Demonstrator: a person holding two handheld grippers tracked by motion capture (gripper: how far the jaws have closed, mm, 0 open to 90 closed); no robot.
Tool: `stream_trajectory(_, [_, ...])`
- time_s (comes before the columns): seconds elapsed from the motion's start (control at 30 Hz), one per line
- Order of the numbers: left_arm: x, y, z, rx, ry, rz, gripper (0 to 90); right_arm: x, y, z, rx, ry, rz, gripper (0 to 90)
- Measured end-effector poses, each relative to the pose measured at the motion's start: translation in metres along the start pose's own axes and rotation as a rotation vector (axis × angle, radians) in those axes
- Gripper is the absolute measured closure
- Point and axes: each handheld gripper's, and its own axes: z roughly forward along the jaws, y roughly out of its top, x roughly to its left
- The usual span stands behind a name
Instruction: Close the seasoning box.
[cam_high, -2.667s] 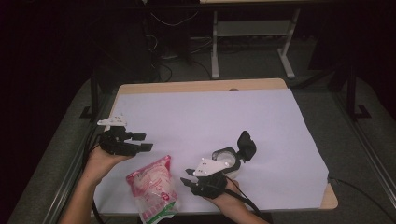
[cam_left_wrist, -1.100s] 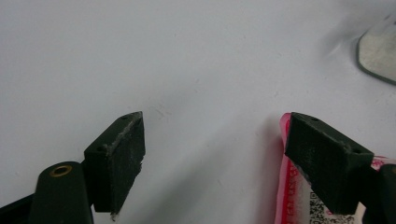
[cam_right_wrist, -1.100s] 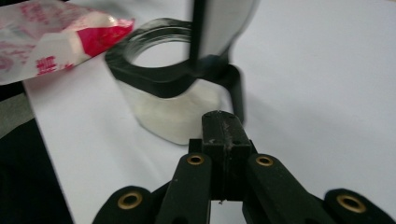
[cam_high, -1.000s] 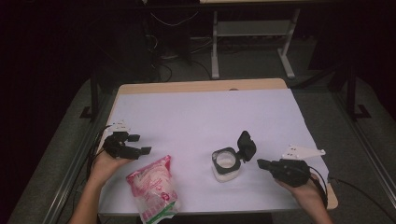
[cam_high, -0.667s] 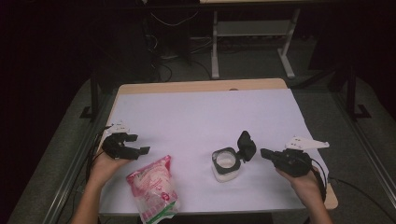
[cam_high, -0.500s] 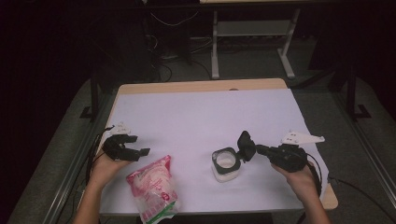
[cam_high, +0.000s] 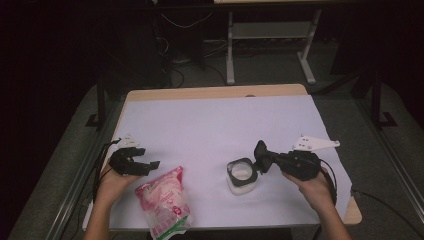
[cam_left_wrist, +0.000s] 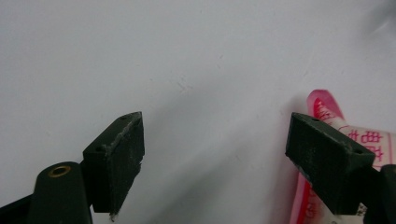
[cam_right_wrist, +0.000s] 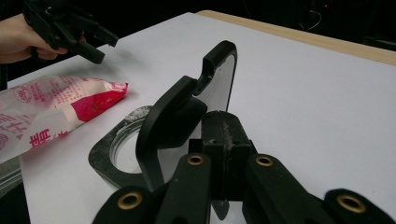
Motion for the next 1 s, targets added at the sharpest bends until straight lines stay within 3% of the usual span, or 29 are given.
stream_trajectory(0.1, [0.000, 0.001, 0.000, -0.020, -0.009, -0.010, 19.3, 0.004, 0.002, 0.000, -0.008, 0.005, -0.008, 89.9])
stream_trajectory(0.57, [0.005, -0.002, 0.003, -0.001, -0.015, 0.004, 19.3, 0.024, 0.003, 0.018, 0.020, 0.080, -0.058, 89.9])
stream_trajectory(0.87, [0.002, -0.002, 0.006, 0.007, -0.019, 0.014, 19.3, 0.012, -0.001, 0.012, 0.016, 0.011, -0.039, 89.8])
stream_trajectory(0.93, [0.001, -0.003, 0.006, -0.008, -0.060, -0.006, 19.2, 0.008, -0.004, 0.010, 0.014, -0.011, -0.031, 88.9])
stream_trajectory(1.0, [-0.002, -0.004, 0.005, -0.021, -0.059, 0.002, 19.3, 0.001, -0.007, 0.008, 0.014, -0.044, -0.015, 86.3])
